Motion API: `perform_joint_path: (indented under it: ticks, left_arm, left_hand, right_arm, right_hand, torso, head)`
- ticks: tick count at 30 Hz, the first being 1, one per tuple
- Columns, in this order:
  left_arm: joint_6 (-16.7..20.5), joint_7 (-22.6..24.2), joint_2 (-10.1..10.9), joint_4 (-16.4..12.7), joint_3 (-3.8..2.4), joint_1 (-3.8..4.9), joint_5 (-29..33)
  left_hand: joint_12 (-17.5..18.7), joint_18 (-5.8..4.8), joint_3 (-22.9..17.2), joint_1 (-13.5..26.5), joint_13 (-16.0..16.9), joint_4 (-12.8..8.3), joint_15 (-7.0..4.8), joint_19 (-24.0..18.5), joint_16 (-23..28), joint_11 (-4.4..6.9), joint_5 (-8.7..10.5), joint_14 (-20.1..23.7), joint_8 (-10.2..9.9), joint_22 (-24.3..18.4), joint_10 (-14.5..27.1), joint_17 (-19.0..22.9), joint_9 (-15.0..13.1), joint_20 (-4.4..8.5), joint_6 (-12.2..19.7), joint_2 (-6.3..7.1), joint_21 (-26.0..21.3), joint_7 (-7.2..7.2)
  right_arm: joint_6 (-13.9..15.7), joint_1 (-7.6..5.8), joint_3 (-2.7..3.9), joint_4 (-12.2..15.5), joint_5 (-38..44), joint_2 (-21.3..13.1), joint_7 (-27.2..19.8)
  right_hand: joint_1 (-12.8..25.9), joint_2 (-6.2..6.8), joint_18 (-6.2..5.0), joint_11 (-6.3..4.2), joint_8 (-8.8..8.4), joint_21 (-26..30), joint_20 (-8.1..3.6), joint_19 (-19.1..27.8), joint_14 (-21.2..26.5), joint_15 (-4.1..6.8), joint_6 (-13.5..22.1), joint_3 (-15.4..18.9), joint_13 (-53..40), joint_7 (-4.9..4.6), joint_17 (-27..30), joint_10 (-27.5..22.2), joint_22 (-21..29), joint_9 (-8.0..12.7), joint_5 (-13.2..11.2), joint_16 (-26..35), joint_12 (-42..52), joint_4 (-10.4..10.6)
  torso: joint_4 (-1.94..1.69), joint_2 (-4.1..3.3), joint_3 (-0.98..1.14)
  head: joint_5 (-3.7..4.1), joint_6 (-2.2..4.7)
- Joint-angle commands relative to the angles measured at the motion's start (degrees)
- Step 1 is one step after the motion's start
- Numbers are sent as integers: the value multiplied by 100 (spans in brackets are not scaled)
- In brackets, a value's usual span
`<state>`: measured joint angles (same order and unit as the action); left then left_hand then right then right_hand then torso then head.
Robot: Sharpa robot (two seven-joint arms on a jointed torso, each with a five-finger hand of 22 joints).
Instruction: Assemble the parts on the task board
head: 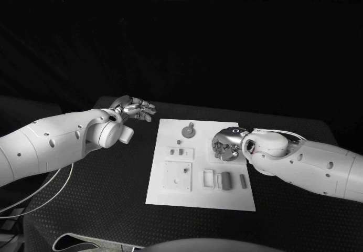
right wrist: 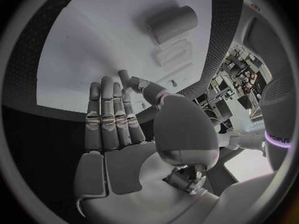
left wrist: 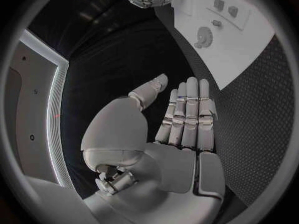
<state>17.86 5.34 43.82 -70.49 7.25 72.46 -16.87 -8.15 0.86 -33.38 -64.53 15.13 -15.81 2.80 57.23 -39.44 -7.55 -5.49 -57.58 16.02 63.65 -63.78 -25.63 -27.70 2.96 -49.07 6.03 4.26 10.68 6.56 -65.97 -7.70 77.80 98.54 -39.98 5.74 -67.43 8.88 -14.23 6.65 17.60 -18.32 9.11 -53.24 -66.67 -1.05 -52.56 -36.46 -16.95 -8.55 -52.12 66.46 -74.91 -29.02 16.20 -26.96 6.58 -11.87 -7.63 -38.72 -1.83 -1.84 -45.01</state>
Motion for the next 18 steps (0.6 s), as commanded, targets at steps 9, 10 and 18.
perform_joint_path:
  ticks: [9,10,18]
  left_arm:
    - [-77,46,-8,-4,-3,8,13]
    - [-78,45,-9,-4,-3,8,13]
    - [-78,43,-15,-4,-3,8,13]
  left_hand:
    - [-17,-19,41,41,-9,1,15,-9,32,2,-7,-10,35,-8,25,-14,11,-26,37,2,-33,5]
    - [-17,-19,41,41,-9,1,15,-9,32,2,-7,-10,35,-8,25,-14,11,-26,38,2,-33,6]
    - [-16,-20,42,44,-10,3,15,-9,37,1,-7,-11,35,-9,28,-21,13,-26,42,1,-33,7]
  right_arm:
    - [45,78,-12,-84,113,63,6]
    - [40,79,-12,-88,113,65,7]
    - [131,86,-20,-96,145,70,28]
  right_hand:
    - [37,-47,-77,-5,28,-35,-4,-44,-25,28,-46,-3,-4,-1,5,40,-128,12,26,-41,26,-39]
    - [38,-46,-77,-5,28,-36,-4,-44,-26,28,-46,-3,-4,-2,5,40,-128,12,26,-41,26,-39]
    - [43,-153,-77,-32,51,-52,-21,-76,-59,46,-113,-36,-15,12,6,108,-127,16,28,-55,49,-63]
  torso:
    - [-3,0,0]
    - [0,0,-1]
    - [3,1,1]
  head:
    - [-31,-42]
    - [-32,-45]
    - [-35,-44]
